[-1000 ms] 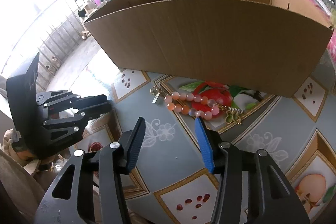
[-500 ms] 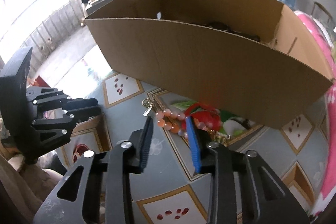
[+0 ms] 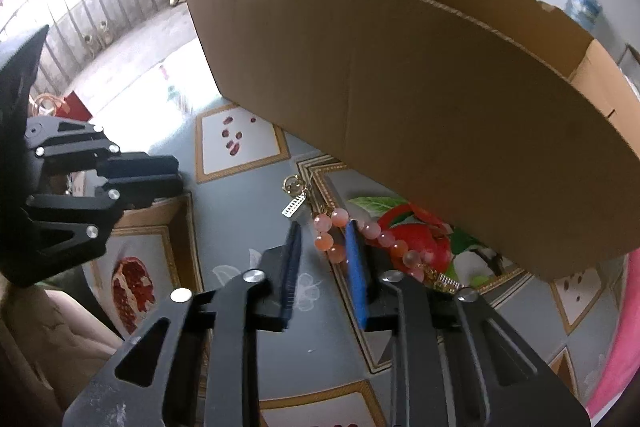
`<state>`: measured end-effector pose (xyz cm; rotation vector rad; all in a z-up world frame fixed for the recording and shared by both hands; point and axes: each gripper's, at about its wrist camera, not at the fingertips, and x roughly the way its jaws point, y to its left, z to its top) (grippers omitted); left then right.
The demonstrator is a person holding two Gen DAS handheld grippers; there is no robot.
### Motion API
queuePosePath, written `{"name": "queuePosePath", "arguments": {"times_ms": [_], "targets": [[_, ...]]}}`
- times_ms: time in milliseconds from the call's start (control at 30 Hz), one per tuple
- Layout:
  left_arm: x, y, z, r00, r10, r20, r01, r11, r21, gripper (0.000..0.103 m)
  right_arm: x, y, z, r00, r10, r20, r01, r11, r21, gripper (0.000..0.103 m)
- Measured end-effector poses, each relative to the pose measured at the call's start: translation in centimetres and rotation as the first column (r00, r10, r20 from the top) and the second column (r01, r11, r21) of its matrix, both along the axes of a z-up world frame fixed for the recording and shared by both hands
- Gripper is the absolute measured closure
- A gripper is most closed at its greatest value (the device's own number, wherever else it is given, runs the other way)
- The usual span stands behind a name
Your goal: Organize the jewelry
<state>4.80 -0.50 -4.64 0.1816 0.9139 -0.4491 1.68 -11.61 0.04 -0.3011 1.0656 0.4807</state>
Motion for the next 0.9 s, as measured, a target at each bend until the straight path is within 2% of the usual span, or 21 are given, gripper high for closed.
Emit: {"name": "queuePosePath", "arguments": {"times_ms": [167, 333, 467, 667, 767, 900], "targets": [[0.0, 0.1, 0.0, 1.000, 0.001, 0.001, -0.001, 1.000, 0.001, 0.091, -0.1, 0.5, -0.1, 1.000, 0.001, 0.005, -0.001, 1.000, 0.001, 0.096], [0.0, 0.1, 0.0, 1.000, 0.001, 0.000, -0.001, 1.000, 0.001, 0.091, -0.6, -2.1, 1.9, 0.996, -0.075, 0.048, 0.071, 0.994, 0.085, 0.096], [-0.1, 0.2, -0.1, 1.000, 0.004, 0.000, -0.004, 1.000, -0.003, 0.091, -0.5, -5.5, 4.4, 0.982, -0.176, 0.062, 0.160, 0.966, 0.202, 0.096], [-0.2, 0.2, -0.1, 1.000, 0.008, 0.003, -0.008, 1.000, -0.005, 0.091, -1.0, -9.5, 7.2, 0.961, -0.269, 0.059, 0.233, 0.908, 0.347, 0.096], [-0.2, 0.2, -0.1, 1.000, 0.010, 0.003, -0.009, 1.000, -0.005, 0.091, -1.0, -11.0, 7.7, 0.949, -0.310, 0.062, 0.269, 0.896, 0.354, 0.096], [-0.2, 0.2, -0.1, 1.000, 0.009, 0.002, -0.009, 1.000, -0.006, 0.091, -2.0, -12.1, 7.0, 0.929, -0.366, 0.057, 0.334, 0.895, 0.297, 0.096]]}}
